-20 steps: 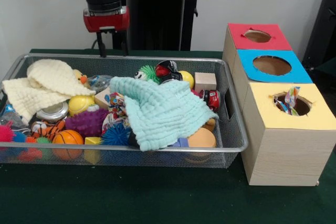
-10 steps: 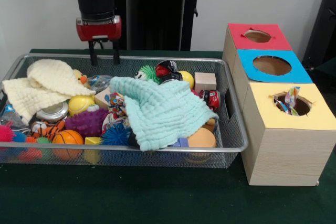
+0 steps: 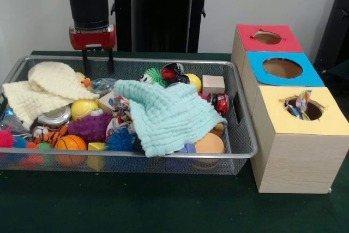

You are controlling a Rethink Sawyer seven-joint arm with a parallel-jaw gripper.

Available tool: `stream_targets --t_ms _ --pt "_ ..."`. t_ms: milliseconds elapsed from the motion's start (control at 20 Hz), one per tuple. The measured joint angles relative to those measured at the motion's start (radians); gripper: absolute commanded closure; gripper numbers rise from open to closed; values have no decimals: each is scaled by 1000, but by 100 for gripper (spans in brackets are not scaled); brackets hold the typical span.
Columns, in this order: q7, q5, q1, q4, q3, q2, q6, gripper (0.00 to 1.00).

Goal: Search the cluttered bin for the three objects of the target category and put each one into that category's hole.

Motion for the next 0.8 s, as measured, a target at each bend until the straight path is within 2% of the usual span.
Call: stream_targets --t_ms 400,800 --pt "0 -30 1 -24 -2 24 0 0" --pt "0 -62 1 -78 -2 100 0 0"
